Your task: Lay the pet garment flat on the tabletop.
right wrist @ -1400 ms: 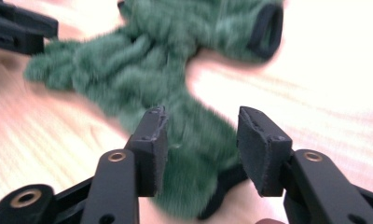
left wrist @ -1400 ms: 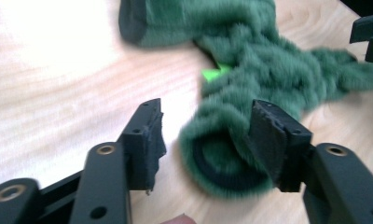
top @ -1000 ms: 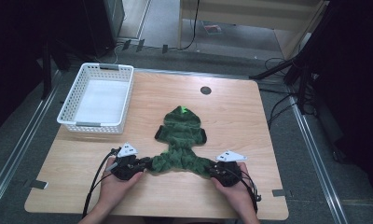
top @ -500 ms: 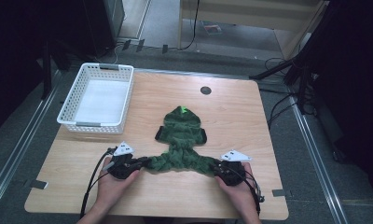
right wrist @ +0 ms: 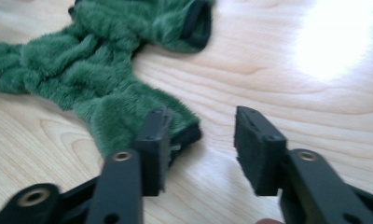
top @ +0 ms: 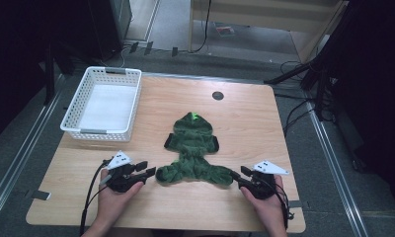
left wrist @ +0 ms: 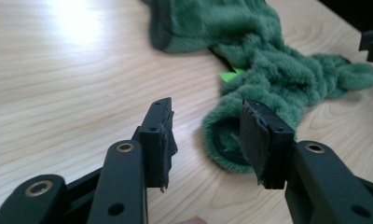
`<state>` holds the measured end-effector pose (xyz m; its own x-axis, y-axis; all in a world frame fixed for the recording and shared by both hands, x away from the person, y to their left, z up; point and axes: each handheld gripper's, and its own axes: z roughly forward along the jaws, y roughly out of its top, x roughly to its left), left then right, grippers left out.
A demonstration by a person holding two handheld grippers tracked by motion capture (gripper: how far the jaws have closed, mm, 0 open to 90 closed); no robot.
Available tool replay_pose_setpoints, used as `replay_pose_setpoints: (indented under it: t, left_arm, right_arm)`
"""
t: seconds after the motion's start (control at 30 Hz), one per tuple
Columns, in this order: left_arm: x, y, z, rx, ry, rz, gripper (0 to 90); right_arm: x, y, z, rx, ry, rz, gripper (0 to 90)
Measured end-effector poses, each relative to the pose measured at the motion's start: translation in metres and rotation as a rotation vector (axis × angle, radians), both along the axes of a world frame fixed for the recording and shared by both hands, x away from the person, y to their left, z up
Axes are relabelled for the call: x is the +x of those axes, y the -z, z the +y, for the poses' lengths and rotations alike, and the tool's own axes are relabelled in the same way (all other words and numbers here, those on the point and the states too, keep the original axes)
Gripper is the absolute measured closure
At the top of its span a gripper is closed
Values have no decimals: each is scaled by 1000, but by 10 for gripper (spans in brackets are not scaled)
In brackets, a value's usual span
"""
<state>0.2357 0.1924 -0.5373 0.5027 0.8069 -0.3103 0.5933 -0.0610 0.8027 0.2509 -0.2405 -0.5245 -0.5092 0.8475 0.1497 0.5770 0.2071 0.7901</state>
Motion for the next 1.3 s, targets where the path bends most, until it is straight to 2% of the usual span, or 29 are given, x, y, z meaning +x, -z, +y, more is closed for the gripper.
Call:
replay_pose_setpoints:
  t: [0.03,0.07,0.1,0.13,0.17,0.2,0.23,0.3,0.37,0.4,0.47,0.53,0.63,0.67,0.7,0.73,0.77,0.8,0.9,0.93,1.0,1.03,1.1,1.17,1.23,1.3]
  left_arm:
    - [-2,-2,14,-36,-16,-9,526]
    - [-3,-2,19,-47,-22,-17,510]
    - [-3,-2,19,-47,-22,-17,494]
    - [-6,-4,34,-50,-51,-39,469]
    - [-7,-4,38,-46,-63,-44,436]
    - [-7,-4,38,-46,-63,-44,399]
    - [-8,-5,45,-45,-86,-50,399]
    - [-11,-6,55,-38,-117,-59,323]
    - [-12,-7,64,-21,-148,-66,268]
    - [-14,-7,77,-10,-193,-62,255]
    - [-17,-6,90,-12,-228,-63,232]
    - [-20,-6,102,-7,-253,-63,158]
    - [-24,-7,112,-8,-263,-77,110]
    - [-29,-7,124,-14,-271,-88,95]
    - [-30,-7,131,-19,-273,-86,81]
    - [-30,-7,131,-19,-273,-86,67]
    - [-32,-6,144,-18,-288,-86,52]
    - [-32,-6,144,-18,-288,-86,27]
    - [-35,-3,161,-28,-323,-82,23]
    - [-37,0,174,-15,-355,-73,23]
    - [-37,1,178,-6,-368,-70,23]
    - [-39,4,187,15,-397,-65,23]
    - [-41,5,195,34,-426,-62,23]
    - [-44,5,205,62,-470,-62,23]
    - [-47,7,215,62,-494,-58,23]
    - [-50,8,223,55,-503,-55,23]
  right_arm:
    - [-2,0,-6,-6,33,-18,398]
    - [-3,-1,-10,-20,63,-29,325]
    - [-3,-1,-13,-33,83,-42,235]
    - [-3,-1,-16,-48,114,-53,159]
    - [-3,-2,-20,-46,129,-51,101]
    - [-3,-2,-23,-38,138,-48,61]
    - [-3,-2,-23,-38,138,-48,61]
    - [-3,-2,-32,-9,150,-40,0]
    - [-6,-2,-41,-4,153,-61,0]
    - [-6,-2,-45,2,165,-60,0]
    - [-6,-2,-50,11,179,-61,0]
    - [-5,-2,-56,18,205,-52,0]
    - [-5,-1,-61,18,222,-48,0]
    - [-5,0,-65,19,230,-48,0]
    - [-5,0,-67,16,233,-49,0]
    - [-6,1,-69,19,241,-43,0]
    - [-6,1,-71,20,245,-43,0]
    - [-6,1,-71,20,245,-43,0]
    - [-7,3,-76,9,254,-41,0]
    - [-9,6,-80,8,262,-35,0]
    - [-10,9,-85,8,269,-27,0]
    - [-11,11,-88,12,270,-23,0]
    - [-11,13,-92,22,281,-18,0]
    - [-11,14,-98,62,298,-8,0]
    - [-11,14,-103,90,317,-10,0]
    - [-12,14,-106,87,320,-14,0]
